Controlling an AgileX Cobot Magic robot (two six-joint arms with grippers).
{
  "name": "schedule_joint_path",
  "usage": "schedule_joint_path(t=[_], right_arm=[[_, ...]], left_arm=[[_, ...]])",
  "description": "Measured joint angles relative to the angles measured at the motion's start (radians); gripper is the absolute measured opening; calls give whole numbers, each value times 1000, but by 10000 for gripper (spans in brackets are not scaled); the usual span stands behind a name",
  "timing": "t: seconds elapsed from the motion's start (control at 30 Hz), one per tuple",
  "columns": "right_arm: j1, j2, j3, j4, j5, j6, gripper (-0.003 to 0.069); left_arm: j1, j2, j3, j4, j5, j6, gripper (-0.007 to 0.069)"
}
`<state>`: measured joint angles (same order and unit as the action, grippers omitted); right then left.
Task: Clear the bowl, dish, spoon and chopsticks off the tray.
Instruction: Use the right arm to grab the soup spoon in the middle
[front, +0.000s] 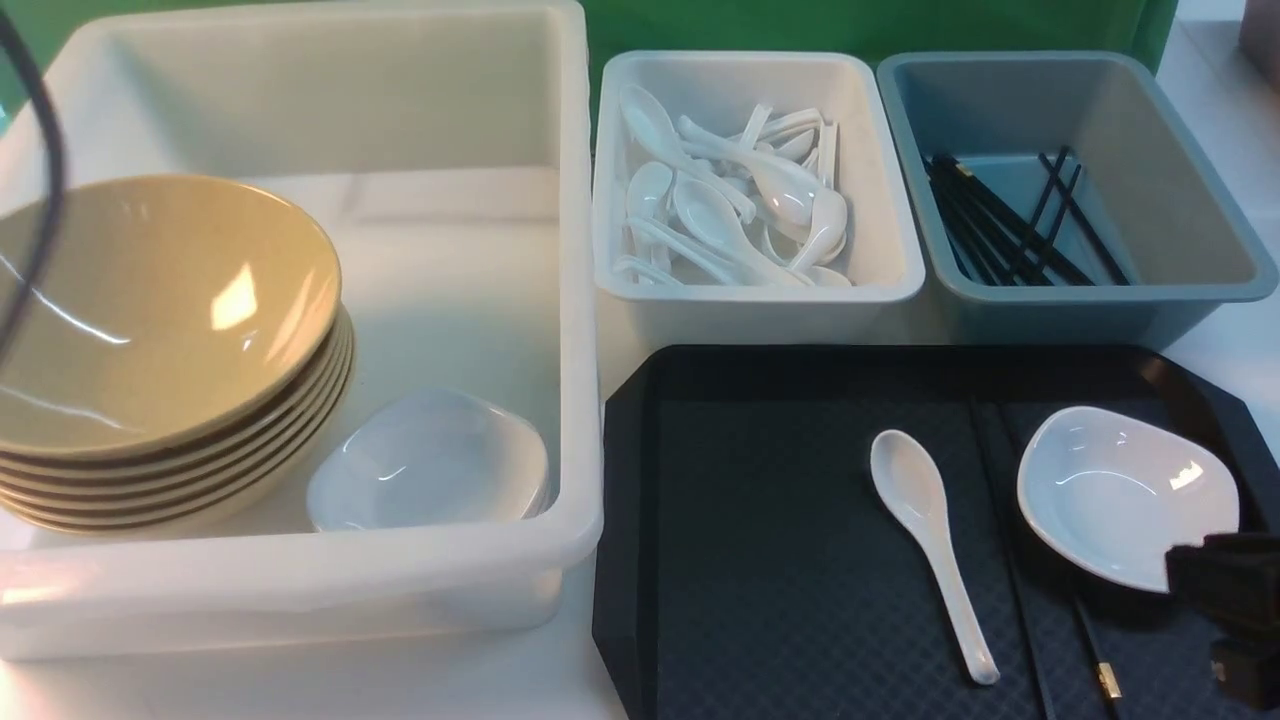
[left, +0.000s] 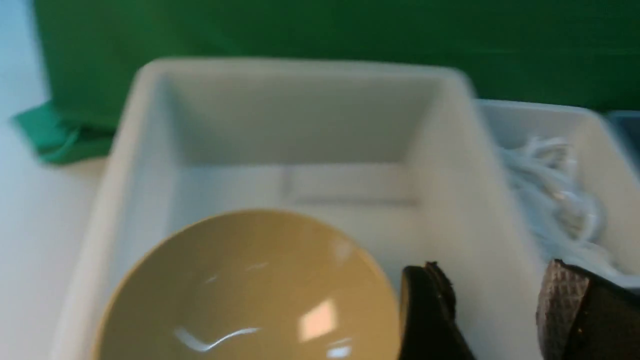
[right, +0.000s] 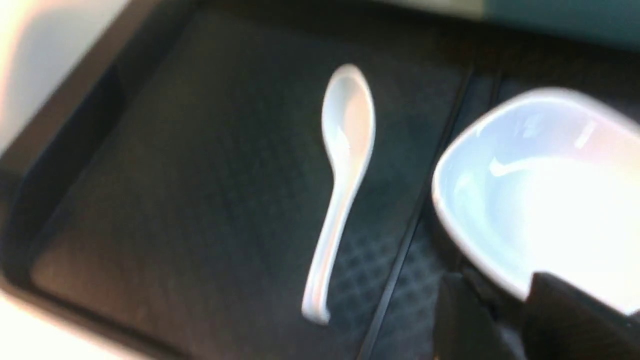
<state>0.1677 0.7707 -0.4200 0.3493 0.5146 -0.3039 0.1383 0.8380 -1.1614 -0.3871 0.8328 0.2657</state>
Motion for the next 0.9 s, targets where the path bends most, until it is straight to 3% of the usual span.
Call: schedule_joint_path(t=[0.1,0.17,0.47,0.67,0.8,0.9], right_arm=[[2,134,-68,3,94,0,301],[12,216,-121,3,123,1,321],[193,637,-357,-63,197,-9,379],[242,835,-450,-181,200,89,391],[242,916,-491,-209,192,125,367],[250,944,-502,-215,192,104,214]], left_arm=[[-159,-114,136,-8,-61,82,78],[-215,-156,222,32,-70,123,24],[-339,-317,630,141,50,194,-11],[-340,-464,731,150,-31,163,-11],[-340,-580,777,168,-136,157,-11],[-340,-689,844,187,-220,157,-9]])
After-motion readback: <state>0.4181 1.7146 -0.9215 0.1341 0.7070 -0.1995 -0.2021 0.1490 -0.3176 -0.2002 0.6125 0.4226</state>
